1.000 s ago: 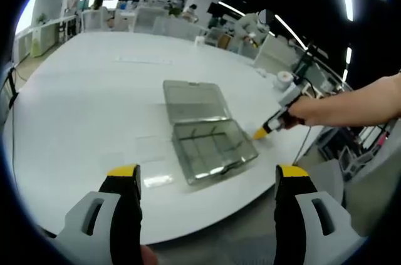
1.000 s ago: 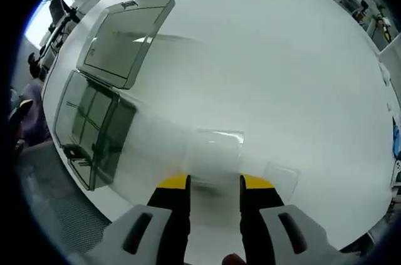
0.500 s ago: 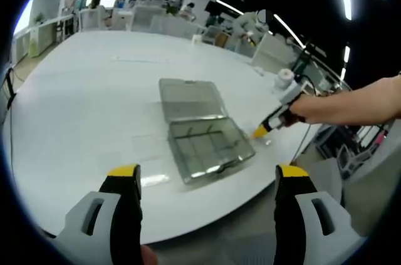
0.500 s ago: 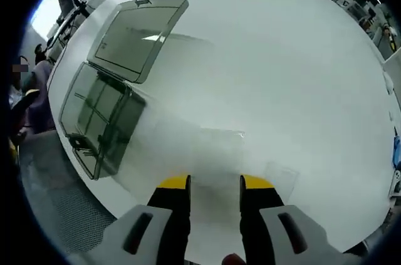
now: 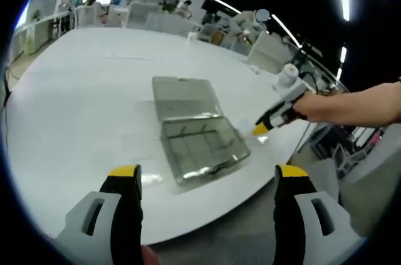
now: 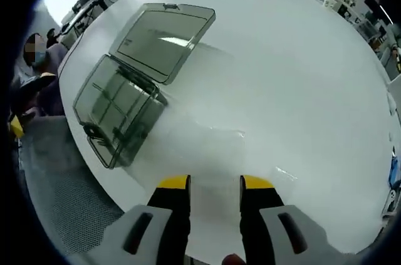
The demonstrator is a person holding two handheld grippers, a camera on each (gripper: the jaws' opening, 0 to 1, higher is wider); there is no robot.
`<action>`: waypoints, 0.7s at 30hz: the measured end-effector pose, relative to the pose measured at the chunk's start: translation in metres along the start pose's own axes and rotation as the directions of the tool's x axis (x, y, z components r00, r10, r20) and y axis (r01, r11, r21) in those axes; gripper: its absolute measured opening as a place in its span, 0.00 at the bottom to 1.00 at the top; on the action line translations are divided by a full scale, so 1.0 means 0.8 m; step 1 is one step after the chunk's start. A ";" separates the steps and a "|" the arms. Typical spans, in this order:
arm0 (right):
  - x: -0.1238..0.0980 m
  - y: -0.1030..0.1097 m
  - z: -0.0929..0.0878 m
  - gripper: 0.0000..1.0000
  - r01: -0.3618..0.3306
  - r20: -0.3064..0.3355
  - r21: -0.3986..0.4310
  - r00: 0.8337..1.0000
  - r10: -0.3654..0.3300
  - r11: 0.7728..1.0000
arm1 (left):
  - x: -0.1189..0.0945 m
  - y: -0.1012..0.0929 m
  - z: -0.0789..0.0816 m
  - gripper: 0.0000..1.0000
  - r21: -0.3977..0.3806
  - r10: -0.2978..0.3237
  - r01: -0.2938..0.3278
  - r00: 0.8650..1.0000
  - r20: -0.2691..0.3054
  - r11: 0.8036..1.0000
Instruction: Insert the divider into the dual guide fixture by aligning both edges with the guide slots and pushing it downward to the bottom, including one-sided entry, uneven engagement, binding, and posture correction.
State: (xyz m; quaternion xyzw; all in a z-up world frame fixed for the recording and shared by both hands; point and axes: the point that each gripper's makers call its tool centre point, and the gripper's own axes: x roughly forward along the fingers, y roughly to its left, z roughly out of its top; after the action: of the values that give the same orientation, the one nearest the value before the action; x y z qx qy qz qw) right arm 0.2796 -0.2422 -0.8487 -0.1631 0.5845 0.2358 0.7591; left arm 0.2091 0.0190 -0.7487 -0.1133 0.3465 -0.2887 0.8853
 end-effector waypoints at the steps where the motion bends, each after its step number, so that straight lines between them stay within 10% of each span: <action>1: -0.004 0.003 0.001 0.25 0.003 0.008 -0.021 1.000 -0.003 1.000 | 0.001 -0.001 0.001 0.84 0.000 -0.005 0.005 1.000 -0.001 1.000; 21: -0.063 0.075 0.029 0.25 -0.036 0.120 -0.194 0.991 0.060 0.980 | 0.034 -0.042 -0.004 0.71 -0.021 -0.135 0.135 0.990 -0.038 0.991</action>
State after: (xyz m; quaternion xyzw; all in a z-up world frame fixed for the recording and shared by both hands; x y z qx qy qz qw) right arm 0.2551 -0.1883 -0.7927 -0.2060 0.5140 0.3191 0.7691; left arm 0.2087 -0.0238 -0.7522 -0.1387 0.3579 -0.3470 0.8557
